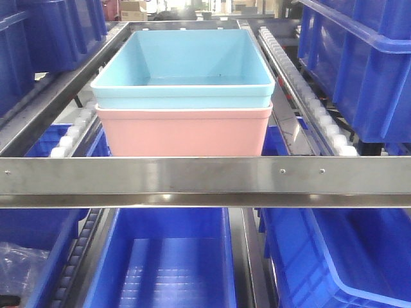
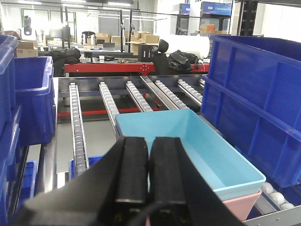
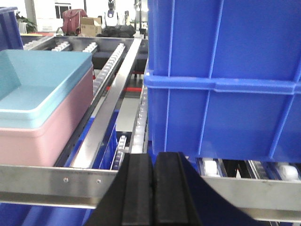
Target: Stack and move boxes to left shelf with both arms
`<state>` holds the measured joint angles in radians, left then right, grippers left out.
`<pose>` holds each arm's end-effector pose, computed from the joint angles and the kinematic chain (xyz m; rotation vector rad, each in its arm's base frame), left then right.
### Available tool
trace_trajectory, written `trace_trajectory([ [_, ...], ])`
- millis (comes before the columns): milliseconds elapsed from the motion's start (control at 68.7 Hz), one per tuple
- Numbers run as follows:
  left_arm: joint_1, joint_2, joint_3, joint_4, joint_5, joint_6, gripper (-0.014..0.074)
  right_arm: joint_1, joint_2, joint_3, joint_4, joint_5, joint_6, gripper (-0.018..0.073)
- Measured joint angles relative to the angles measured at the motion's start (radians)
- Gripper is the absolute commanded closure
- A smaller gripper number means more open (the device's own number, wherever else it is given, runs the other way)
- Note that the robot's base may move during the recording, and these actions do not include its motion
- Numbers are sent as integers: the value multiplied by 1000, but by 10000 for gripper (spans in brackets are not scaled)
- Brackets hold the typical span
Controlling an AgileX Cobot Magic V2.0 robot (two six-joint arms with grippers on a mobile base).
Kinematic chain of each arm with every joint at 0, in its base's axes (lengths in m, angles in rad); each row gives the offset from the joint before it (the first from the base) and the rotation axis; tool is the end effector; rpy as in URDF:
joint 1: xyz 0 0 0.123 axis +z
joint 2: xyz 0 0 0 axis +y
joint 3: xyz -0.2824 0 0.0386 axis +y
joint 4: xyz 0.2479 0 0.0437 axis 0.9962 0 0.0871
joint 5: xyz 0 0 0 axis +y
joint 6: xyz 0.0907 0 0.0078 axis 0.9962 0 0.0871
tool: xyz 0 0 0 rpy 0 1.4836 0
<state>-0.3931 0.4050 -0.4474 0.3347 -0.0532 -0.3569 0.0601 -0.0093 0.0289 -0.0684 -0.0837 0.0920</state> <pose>0.0835 -0.0363 0.3401 0.2723 1.3735 -0.3582 0.0558 0.0039 0.2114 -0.0305 1.4198 0.0734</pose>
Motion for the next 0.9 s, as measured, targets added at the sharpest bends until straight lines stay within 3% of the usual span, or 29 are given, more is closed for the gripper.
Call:
trace_trajectory([
  [685, 4, 0, 3, 3, 2, 7, 599, 0, 0, 0, 0, -9, 0, 504],
  [728, 15, 0, 7, -47, -5, 48, 599, 0, 0, 0, 0, -11, 0, 504],
  [830, 60, -21, 64, -226, -73, 309, 599, 0, 0, 0, 0, -11, 0, 504],
  [903, 100, -54, 134, -295, -148, 410, 599, 0, 0, 0, 0, -11, 0, 504],
])
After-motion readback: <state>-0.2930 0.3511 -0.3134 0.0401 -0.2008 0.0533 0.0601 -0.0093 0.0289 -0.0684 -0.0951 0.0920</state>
